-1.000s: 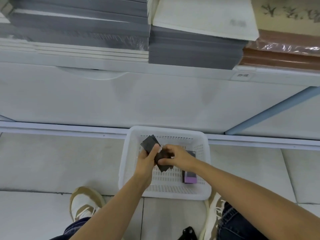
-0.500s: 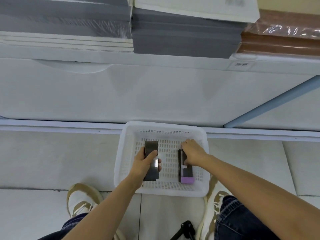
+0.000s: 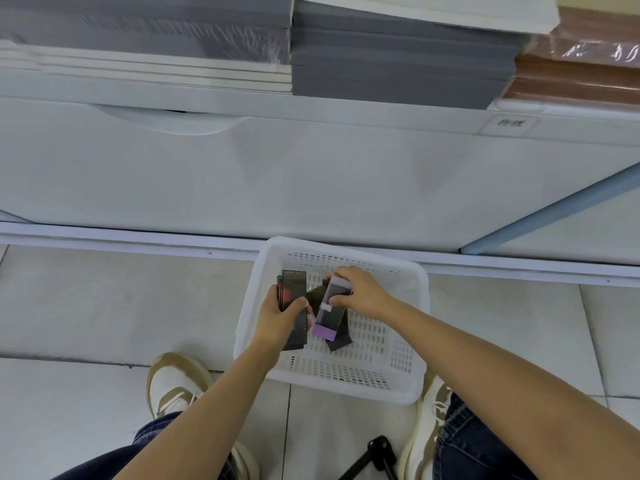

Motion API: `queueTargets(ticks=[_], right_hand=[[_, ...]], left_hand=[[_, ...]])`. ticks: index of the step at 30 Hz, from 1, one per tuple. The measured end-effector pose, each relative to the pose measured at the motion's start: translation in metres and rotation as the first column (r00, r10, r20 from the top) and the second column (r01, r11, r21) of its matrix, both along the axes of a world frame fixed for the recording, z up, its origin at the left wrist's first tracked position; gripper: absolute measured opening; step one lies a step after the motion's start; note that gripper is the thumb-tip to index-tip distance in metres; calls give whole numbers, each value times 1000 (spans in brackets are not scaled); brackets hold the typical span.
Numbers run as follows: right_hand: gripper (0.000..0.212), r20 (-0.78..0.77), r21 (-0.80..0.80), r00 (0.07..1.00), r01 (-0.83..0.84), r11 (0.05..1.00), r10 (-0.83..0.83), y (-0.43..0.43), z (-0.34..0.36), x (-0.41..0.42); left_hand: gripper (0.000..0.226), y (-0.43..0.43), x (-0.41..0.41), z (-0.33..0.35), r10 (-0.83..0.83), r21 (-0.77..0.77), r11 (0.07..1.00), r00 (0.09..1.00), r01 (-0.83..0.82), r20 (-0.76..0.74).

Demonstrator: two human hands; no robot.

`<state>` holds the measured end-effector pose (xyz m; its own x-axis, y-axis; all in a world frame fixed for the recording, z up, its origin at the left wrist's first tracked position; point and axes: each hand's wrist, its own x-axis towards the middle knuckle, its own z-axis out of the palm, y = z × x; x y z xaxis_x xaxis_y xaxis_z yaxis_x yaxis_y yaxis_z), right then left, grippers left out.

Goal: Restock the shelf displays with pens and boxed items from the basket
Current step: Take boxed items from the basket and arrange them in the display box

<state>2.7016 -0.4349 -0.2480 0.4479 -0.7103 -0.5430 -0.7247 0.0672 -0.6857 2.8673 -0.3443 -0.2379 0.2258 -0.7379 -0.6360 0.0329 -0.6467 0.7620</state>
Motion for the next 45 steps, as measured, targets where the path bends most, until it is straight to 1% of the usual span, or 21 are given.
queueTargets(ticks=[3,5,6,7,9,12,15,17,18,20,24,27,28,30,32,33,35,37,39,41,45], right_hand=[[49,-27,-88,1000,-9,996,6,7,-4,3],[39,-35,-141,999,-36,989,31,10,-1,1],[30,-20,-148,999,-40,988,38,11,3,0],[25,11,-127,1000,-23,992,25,10,8,-2],[25,92,-44,995,51,998,-47,5,24,-4],[15,211,-15,966,156,988,-149,-6,53,-2],[25,318,4,934,168,986,-161,-13,81,3],[23,378,1,908,195,981,-181,-16,99,7],[21,412,7,889,218,976,-202,-16,108,9],[15,471,23,853,241,970,-224,-16,125,15],[15,561,31,812,176,984,-163,-11,162,27],[35,516,-131,856,55,990,21,-5,190,33],[37,517,-191,854,37,981,68,-2,198,37],[31,569,-234,819,77,969,73,2,214,43],[22,617,-211,786,133,968,27,7,231,49],[21,636,-199,771,142,970,18,10,239,52],[23,660,-178,751,121,977,27,14,256,57],[31,673,-172,737,79,982,59,20,272,62],[37,686,-181,722,54,982,87,24,289,68],[34,697,-186,710,40,982,103,28,306,74],[29,678,-235,720,21,972,148,32,339,81]], left_hand=[[20,1,7,3,29,-15,999,998,-30,-48],[18,1,9,2,37,-3,999,996,-37,-87],[17,1,10,3,27,5,1000,997,-27,-71],[16,1,10,5,20,3,1000,998,-20,-51],[17,0,10,9,27,-5,1000,1000,-27,-2],[23,-3,16,24,52,-28,998,998,-51,39],[31,-7,26,50,69,-98,993,994,-61,82],[34,-9,34,72,82,-140,988,988,-63,129],[37,-9,38,83,94,-149,986,989,-76,117],[40,-10,44,106,135,-151,980,991,-129,28],[29,-12,55,157,224,-190,951,966,-246,-130],[26,-13,65,197,252,-215,933,951,-288,-181],[25,-12,69,210,253,-220,930,946,-296,-204],[21,-11,75,232,245,-242,915,920,-323,-305],[21,-9,80,252,237,-267,895,889,-357,-393],[23,-8,82,261,232,-285,887,884,-364,-406],[27,-5,83,277,211,-341,869,893,-357,-398],[29,-3,81,291,173,-425,842,913,-331,-369],[27,-2,79,306,153,-502,814,942,-292,-300],[26,0,77,321,150,-538,803,961,-256,-233],[32,1,81,350,143,-604,763,972,-229,-188]])
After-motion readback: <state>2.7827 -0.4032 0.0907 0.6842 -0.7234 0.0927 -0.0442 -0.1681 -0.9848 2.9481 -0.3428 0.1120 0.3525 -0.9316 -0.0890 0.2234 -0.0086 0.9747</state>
